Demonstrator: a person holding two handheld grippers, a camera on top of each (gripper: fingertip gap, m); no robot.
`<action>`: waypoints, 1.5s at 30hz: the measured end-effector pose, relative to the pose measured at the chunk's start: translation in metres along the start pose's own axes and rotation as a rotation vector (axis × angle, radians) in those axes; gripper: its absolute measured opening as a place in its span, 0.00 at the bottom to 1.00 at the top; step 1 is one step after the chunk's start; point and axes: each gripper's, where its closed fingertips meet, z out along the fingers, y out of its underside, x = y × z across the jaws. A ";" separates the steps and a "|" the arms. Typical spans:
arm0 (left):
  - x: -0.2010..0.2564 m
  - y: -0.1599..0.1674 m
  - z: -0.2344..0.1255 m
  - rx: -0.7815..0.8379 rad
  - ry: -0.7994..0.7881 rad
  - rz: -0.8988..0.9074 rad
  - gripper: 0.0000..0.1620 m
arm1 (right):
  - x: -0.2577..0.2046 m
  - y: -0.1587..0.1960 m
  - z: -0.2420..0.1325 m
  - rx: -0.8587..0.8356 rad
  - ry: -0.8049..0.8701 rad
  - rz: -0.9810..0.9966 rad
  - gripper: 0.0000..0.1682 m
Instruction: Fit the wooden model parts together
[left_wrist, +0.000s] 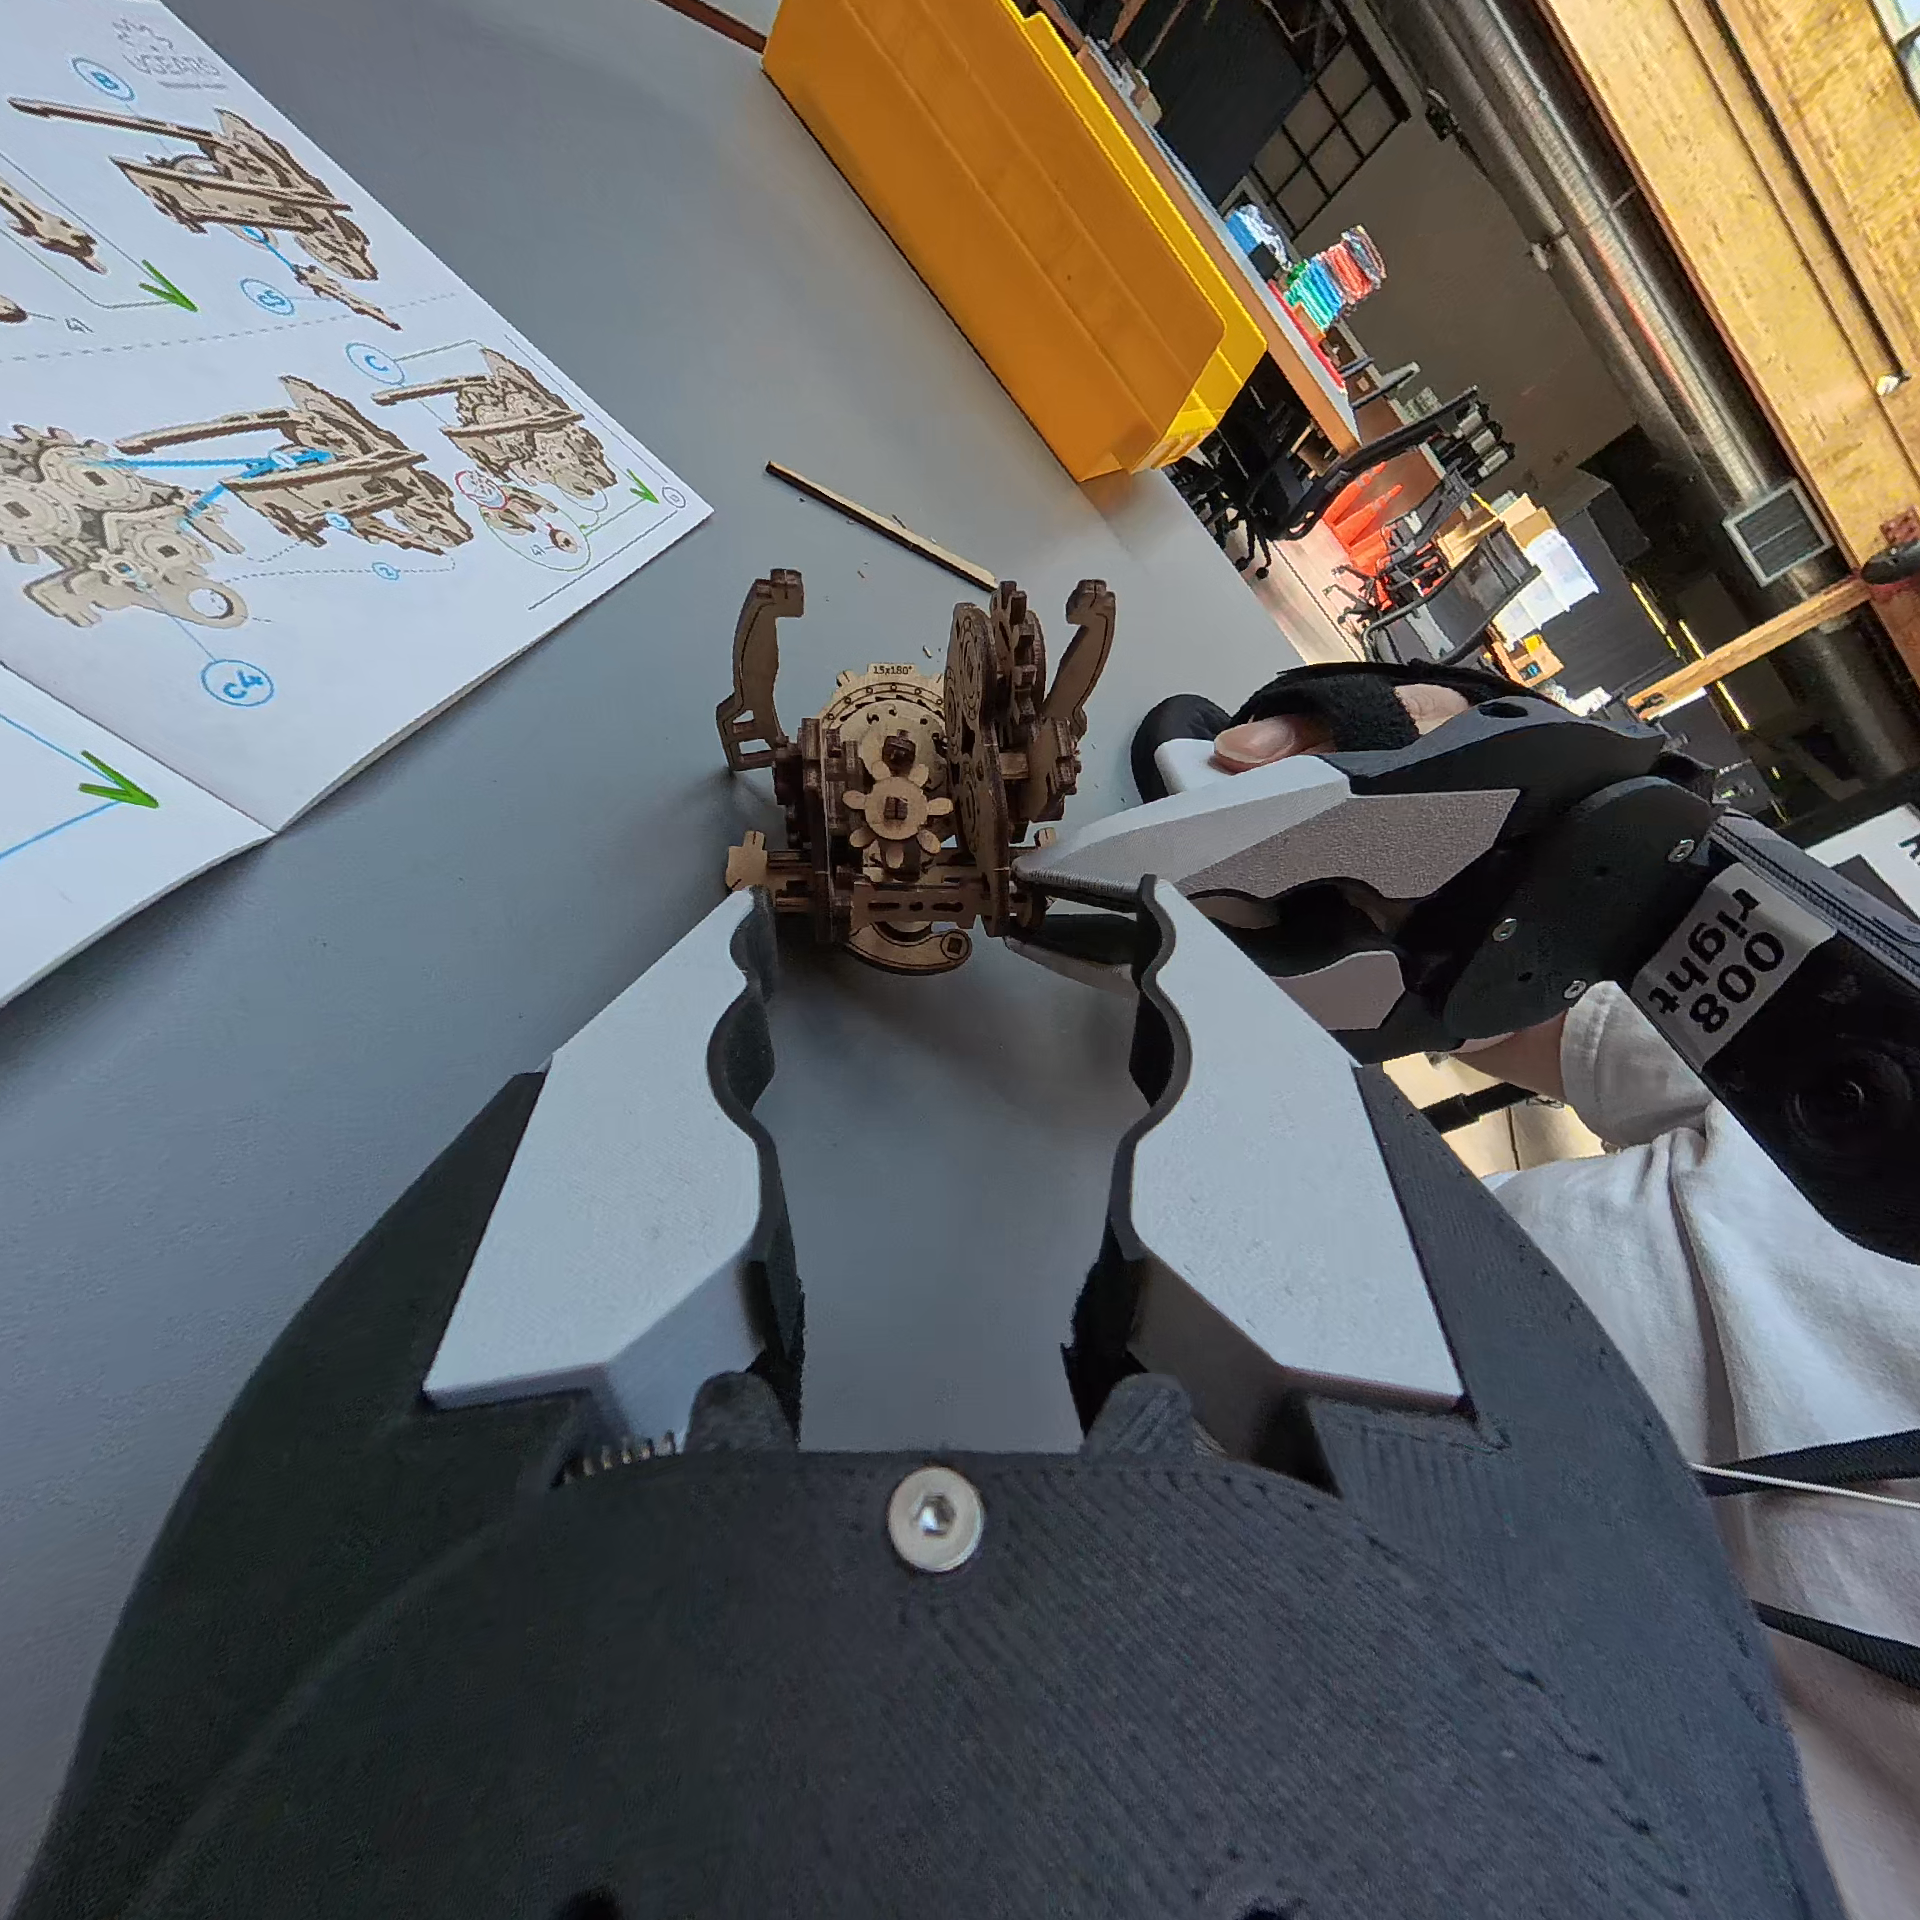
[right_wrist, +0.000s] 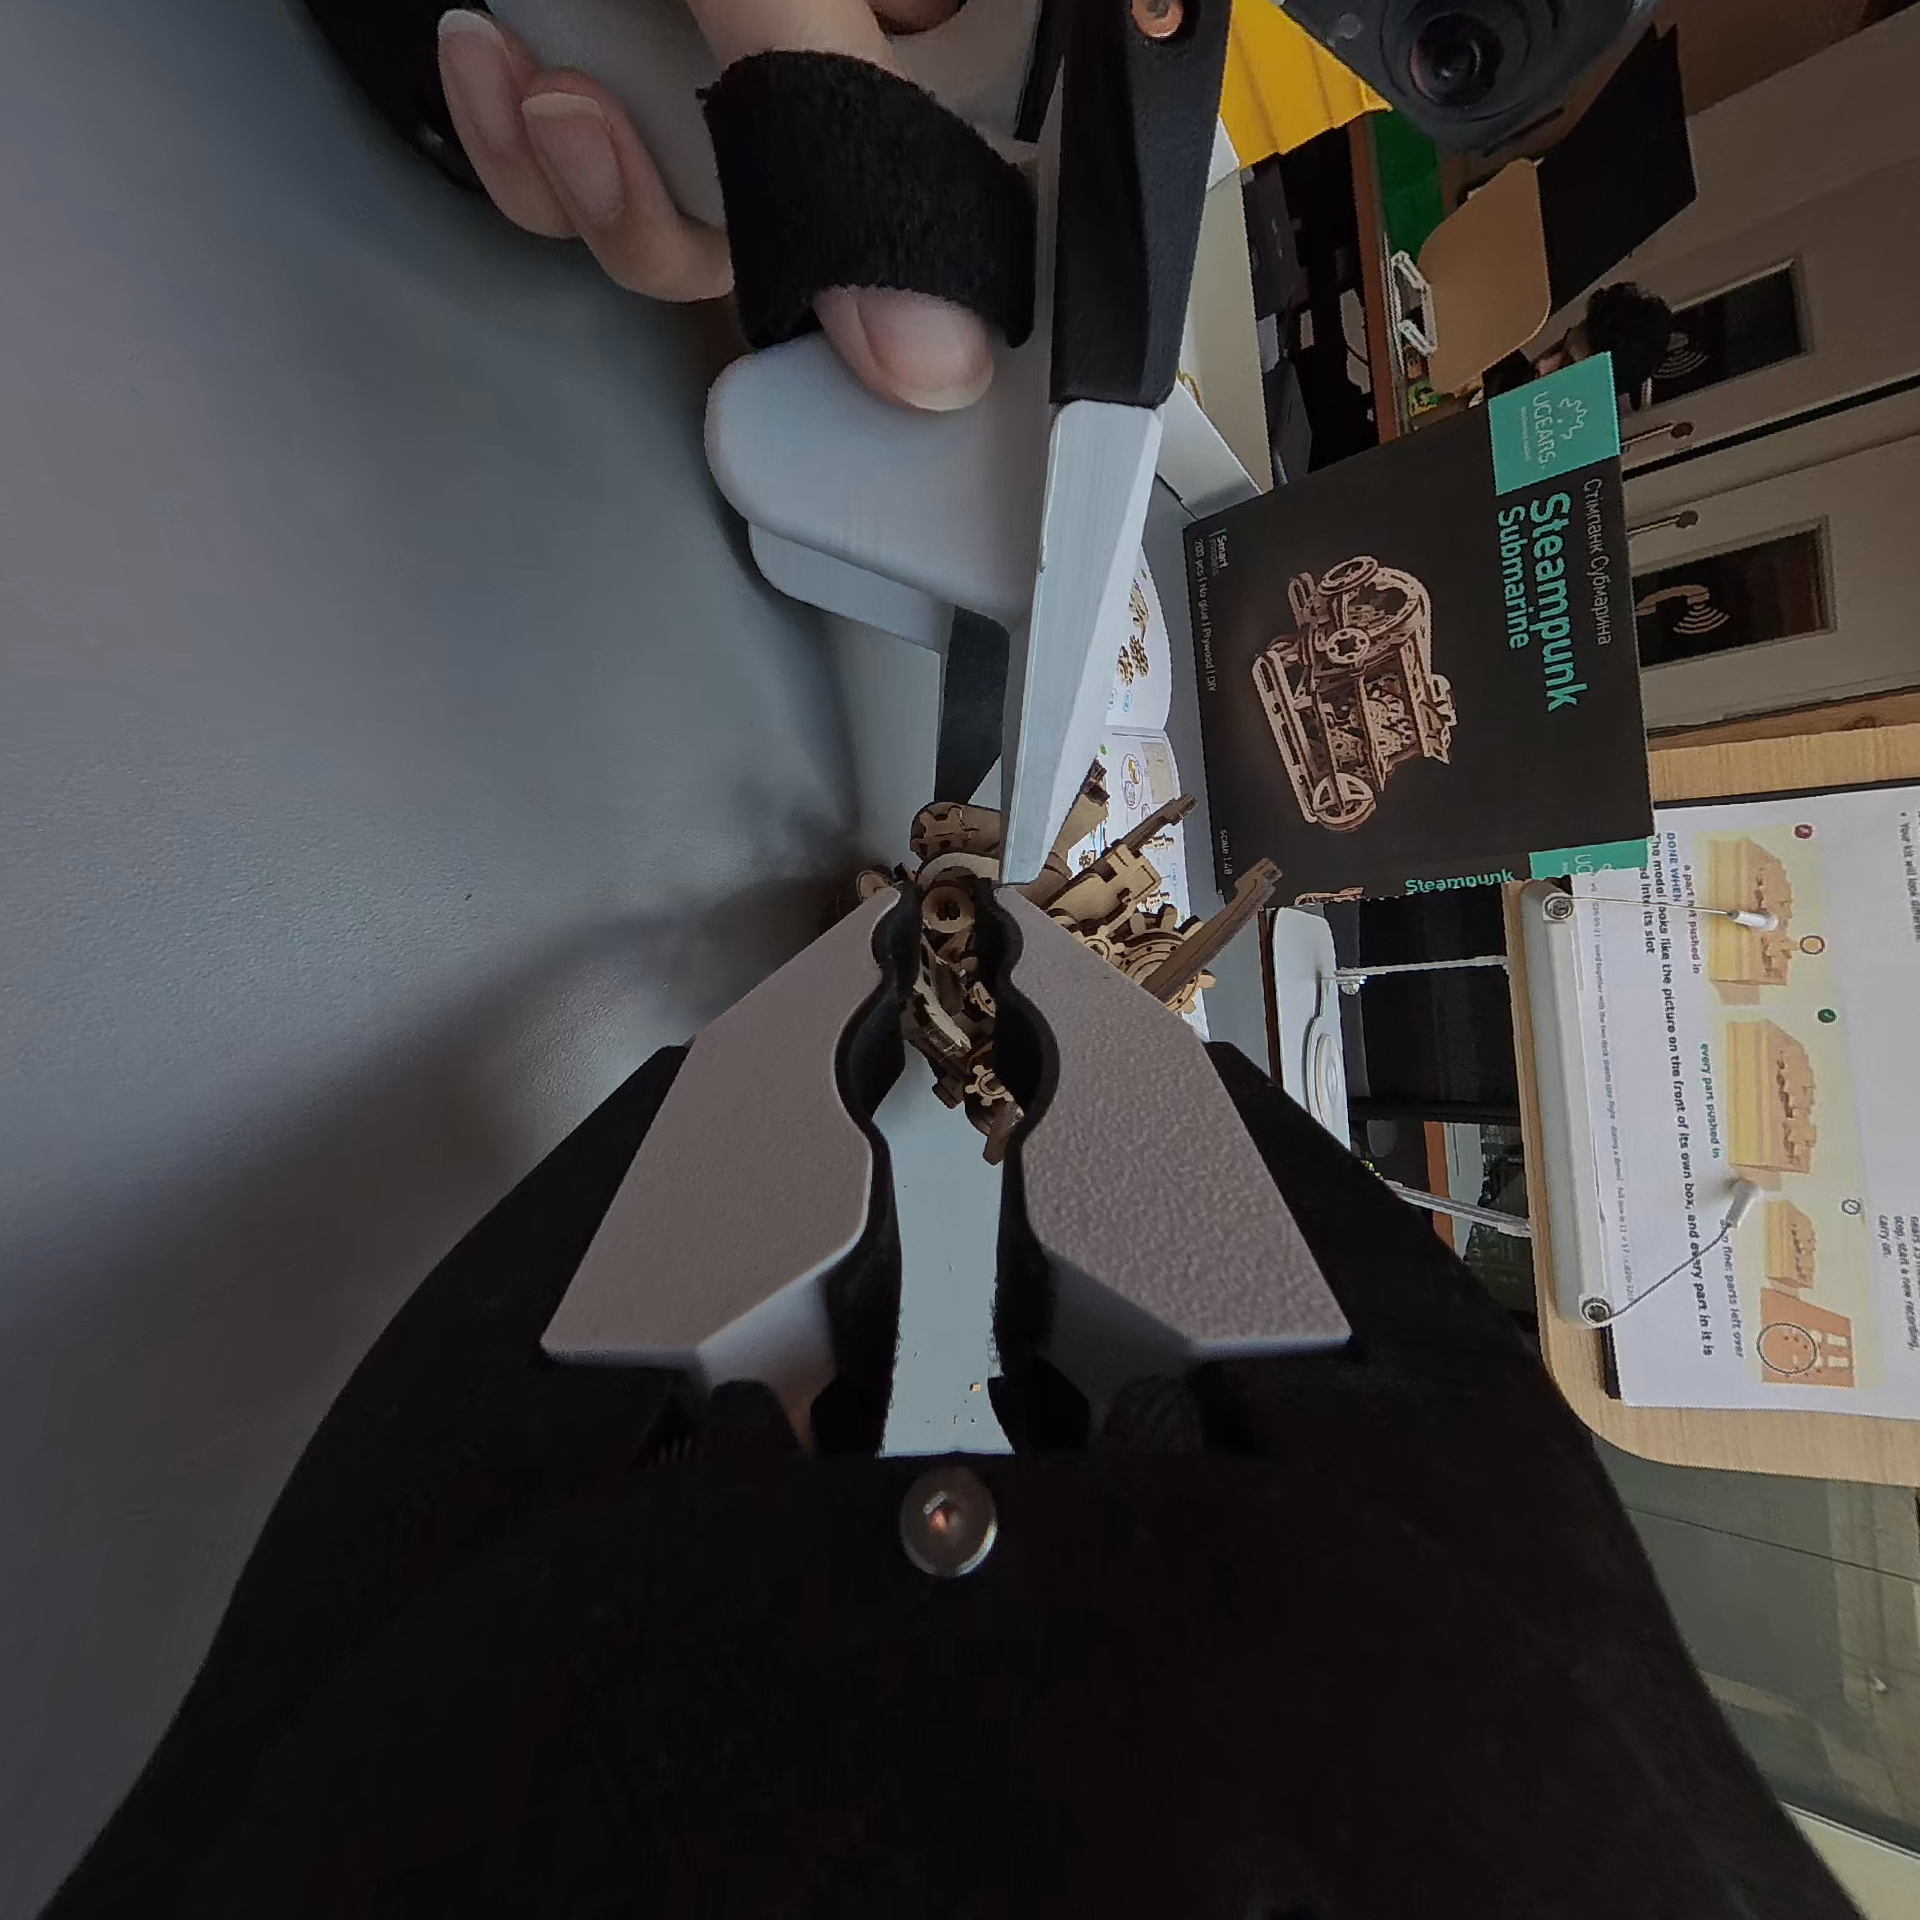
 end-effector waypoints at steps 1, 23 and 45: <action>0.000 0.000 0.000 -0.001 0.001 -0.003 0.42 | 0.000 0.000 0.000 0.001 0.000 0.001 0.05; 0.000 0.003 0.001 -0.015 0.004 -0.015 0.42 | 0.001 0.001 0.003 0.010 -0.002 0.042 0.05; -0.011 0.006 0.001 -0.033 -0.143 0.058 0.30 | 0.001 -0.001 0.004 0.022 0.002 0.060 0.05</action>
